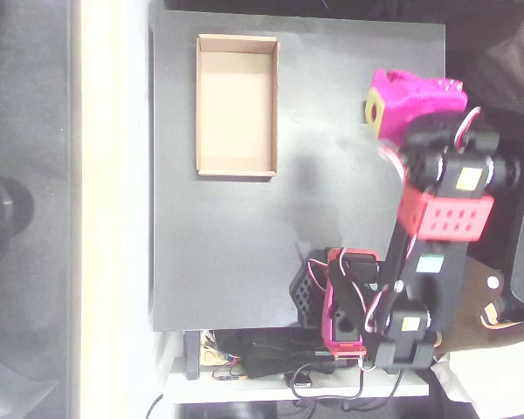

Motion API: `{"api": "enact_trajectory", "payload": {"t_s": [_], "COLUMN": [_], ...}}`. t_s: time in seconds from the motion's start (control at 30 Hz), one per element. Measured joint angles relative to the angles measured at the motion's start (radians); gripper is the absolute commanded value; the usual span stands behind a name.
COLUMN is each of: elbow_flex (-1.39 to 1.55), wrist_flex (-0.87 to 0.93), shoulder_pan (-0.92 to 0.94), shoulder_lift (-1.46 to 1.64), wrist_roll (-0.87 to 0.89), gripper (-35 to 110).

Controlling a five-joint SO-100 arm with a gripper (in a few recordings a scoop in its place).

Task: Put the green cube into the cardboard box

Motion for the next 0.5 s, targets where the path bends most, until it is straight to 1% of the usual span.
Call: {"api": "enact_trajectory", "payload": {"t_s": [0.27,0.33,0.5], "elbow_flex": [-0.167,-0.198,-0.270], "wrist_flex": [0.000,0.000,0.000], "shoulder_pan": [0.117,0.137,0.132], "shoulder_lift": [-0.259,-0.313,-0.426], "wrist_roll": [0.000,0.000,0.000], "gripper": [5,8,23]}}
